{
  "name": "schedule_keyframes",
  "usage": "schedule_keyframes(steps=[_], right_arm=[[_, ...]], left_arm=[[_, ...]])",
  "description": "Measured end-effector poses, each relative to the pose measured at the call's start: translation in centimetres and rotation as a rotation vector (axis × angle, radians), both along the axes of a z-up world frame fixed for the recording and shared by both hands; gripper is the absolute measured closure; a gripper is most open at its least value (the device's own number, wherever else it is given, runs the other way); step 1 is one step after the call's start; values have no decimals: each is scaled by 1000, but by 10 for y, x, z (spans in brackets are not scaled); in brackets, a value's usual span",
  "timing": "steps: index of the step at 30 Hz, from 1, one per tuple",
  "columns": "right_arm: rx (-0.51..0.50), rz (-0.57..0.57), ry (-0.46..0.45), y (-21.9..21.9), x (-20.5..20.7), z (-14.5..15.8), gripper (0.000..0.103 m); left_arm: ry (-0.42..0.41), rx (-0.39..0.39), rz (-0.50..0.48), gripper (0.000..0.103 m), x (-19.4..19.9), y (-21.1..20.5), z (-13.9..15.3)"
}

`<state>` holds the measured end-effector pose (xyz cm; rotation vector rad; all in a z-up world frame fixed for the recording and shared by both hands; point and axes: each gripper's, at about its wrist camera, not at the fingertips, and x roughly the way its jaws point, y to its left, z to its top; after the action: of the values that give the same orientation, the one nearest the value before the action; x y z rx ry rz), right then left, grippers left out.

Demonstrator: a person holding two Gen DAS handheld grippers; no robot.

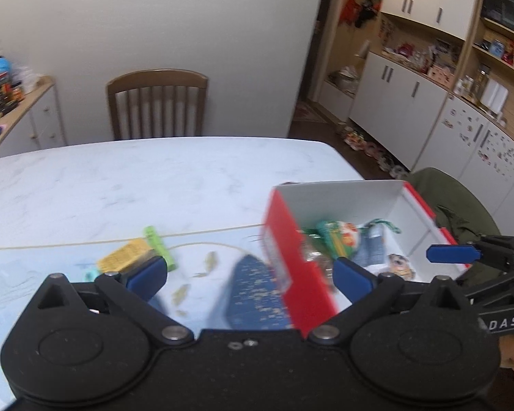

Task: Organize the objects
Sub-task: 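Withdraw both tools from the box back over the table items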

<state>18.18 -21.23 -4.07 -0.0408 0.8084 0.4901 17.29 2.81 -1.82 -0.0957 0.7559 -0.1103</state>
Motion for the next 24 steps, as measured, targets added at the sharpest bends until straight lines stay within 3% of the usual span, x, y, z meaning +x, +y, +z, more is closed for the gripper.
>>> schedule_keyframes(steps=[12, 24], right_arm=[[-19, 9, 91, 88, 13, -15, 19], [-65, -22, 149, 145, 34, -42, 19]], left_arm=[[20, 9, 77, 0, -9, 94, -24], [59, -30, 71, 0, -1, 150, -65]])
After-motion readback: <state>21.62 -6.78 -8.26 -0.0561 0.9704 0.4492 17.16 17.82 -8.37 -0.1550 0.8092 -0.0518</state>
